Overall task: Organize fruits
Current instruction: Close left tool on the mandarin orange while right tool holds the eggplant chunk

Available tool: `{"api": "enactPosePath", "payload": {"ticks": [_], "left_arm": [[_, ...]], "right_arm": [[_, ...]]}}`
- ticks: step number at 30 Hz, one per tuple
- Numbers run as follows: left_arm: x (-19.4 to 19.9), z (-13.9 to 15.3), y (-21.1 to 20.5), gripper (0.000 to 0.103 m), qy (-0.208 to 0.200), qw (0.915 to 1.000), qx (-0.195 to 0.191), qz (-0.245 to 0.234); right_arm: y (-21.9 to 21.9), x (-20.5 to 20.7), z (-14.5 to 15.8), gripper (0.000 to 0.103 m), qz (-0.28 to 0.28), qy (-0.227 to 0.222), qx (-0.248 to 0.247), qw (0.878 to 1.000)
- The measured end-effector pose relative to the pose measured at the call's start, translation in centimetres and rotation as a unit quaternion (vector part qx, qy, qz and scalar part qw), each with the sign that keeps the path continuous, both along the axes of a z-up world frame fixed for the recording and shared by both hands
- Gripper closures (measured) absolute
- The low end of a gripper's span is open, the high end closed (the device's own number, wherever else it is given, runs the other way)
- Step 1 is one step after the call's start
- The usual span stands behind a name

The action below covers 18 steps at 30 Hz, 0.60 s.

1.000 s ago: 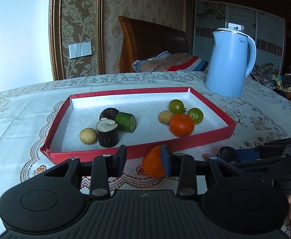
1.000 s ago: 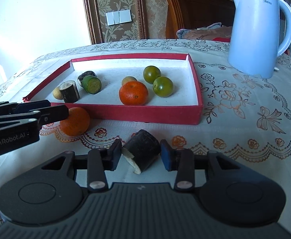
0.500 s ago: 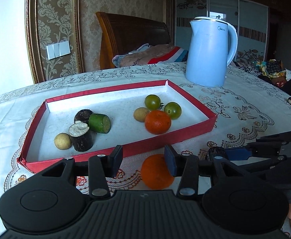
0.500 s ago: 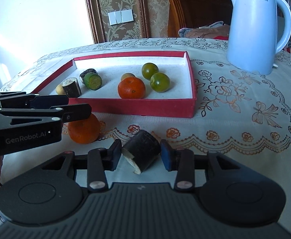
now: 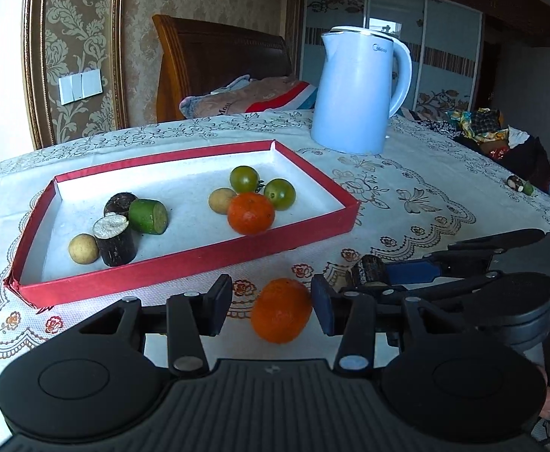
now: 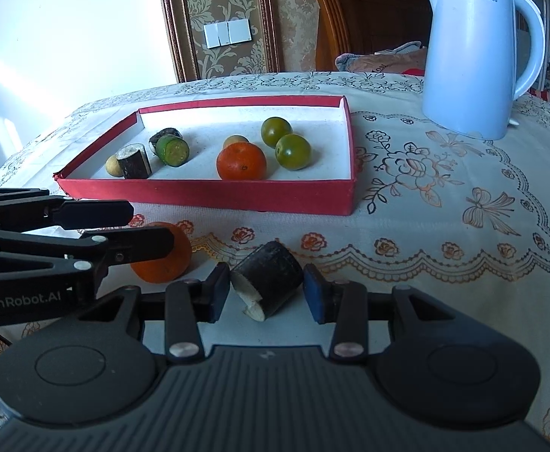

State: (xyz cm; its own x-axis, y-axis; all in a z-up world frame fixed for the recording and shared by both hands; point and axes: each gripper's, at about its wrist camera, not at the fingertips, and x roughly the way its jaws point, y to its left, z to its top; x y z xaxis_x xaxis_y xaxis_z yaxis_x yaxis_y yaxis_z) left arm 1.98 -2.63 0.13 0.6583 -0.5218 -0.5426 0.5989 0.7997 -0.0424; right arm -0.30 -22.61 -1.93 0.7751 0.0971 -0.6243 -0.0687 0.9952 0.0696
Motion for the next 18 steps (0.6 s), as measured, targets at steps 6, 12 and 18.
{"api": "enactPosePath", "payload": {"ticks": [6,12,18], "left_arm": [[-1.2,-0.5,-0.1,0.056,-0.03,0.9991,0.027,-0.01],[-1.8,-0.1,-0.8,0.056,-0.027,0.9989,0.023,-0.031],[-2.6,-1.0,-2.0,0.056,-0.049,0.9948,0.073,-0.051]], "right_arm": [[-0.5,-0.6,0.0,0.062,0.001,-0.002,0.004,1.0],[-0.8,-1.2,0.2,0.06,0.001,-0.007,-0.001,1.0],[-1.7,-2.0,0.1,0.056,-0.004,-0.007,0.003,1.0]]}}
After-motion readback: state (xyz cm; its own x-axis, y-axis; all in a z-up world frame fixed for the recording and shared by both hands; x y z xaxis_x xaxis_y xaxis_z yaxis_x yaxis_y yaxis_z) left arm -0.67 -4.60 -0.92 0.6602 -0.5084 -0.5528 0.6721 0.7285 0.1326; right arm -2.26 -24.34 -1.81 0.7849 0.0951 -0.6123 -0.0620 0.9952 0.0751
